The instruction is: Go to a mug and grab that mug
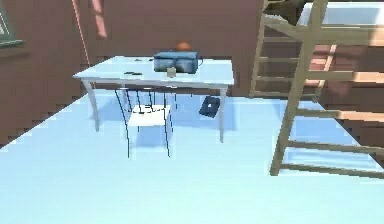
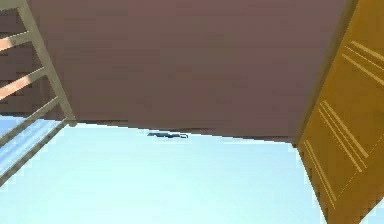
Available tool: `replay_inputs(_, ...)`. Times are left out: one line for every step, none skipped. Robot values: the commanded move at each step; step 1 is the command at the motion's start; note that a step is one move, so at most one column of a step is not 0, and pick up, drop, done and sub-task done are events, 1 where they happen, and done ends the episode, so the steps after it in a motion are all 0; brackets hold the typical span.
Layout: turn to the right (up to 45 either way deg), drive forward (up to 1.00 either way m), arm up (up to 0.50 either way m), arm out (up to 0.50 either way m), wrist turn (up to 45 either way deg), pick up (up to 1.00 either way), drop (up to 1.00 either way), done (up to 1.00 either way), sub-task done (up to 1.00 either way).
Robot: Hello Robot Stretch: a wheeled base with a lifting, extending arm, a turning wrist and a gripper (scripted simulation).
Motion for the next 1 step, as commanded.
replay_inputs(3.0,0.00,0.00,0.00,0.0,0.00,0.00,0.00,0.00)
